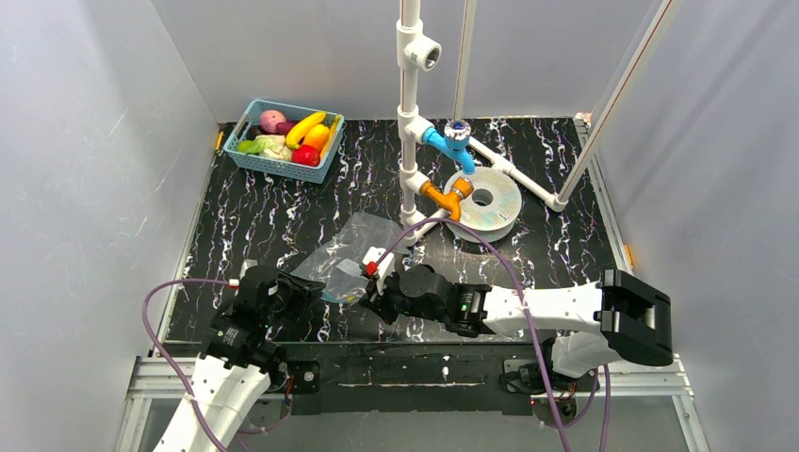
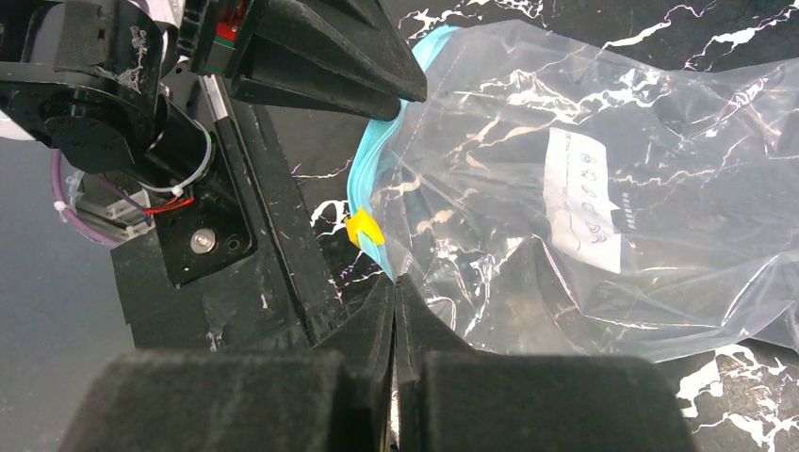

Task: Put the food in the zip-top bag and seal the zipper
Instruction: Open the zipper of the food storage bag at the center of the board.

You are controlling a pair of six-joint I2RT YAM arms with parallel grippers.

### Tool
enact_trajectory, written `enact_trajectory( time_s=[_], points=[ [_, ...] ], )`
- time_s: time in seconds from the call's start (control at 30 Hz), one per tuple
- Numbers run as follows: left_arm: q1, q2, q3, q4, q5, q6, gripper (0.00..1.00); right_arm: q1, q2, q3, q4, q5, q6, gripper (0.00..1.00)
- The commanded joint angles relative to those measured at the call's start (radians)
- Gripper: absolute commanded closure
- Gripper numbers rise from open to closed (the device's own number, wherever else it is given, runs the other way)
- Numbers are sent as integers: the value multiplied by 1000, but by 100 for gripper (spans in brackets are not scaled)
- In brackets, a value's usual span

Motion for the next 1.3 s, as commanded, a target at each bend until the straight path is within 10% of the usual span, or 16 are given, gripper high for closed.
enact_trajectory(
  time_s=[0.0, 0.57, 1.07, 1.27],
  points=[
    [-3, -27, -29, -13, 45, -11, 70, 1, -48, -15, 37, -13, 1, 99],
    [-3, -99, -54, -61, 33, -72, 60, 5, -65, -21, 43, -34, -24, 99],
    [-3, -53, 81, -74, -75, 141, 100, 36, -96, -47, -28, -64, 4, 99],
    [-3, 66, 169, -68, -28, 249, 100, 58, -79, 0, -129, -66, 57, 95]
  ],
)
